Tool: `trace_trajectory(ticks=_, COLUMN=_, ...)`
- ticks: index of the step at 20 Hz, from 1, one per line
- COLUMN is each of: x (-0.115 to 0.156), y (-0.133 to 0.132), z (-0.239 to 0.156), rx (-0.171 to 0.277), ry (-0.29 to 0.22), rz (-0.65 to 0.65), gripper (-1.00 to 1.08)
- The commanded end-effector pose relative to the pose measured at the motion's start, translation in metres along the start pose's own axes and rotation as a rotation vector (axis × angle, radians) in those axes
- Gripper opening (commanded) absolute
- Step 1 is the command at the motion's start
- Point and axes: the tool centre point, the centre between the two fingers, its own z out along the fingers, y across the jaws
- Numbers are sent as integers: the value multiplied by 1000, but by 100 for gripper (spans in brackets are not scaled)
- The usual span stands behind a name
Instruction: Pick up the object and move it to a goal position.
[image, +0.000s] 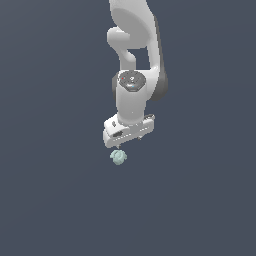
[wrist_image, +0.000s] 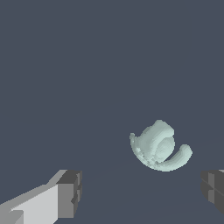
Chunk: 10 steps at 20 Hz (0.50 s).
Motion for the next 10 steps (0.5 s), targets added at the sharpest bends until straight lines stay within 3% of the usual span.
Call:
trace_trajectory(ticks=1, x=0, y=4, z=4, rx=1, ry=-1, rz=-63, gripper=100)
trace_trajectory(ticks=10, x=-2, y=18, z=19, rx=6, ry=-2, rz=-283, gripper=100)
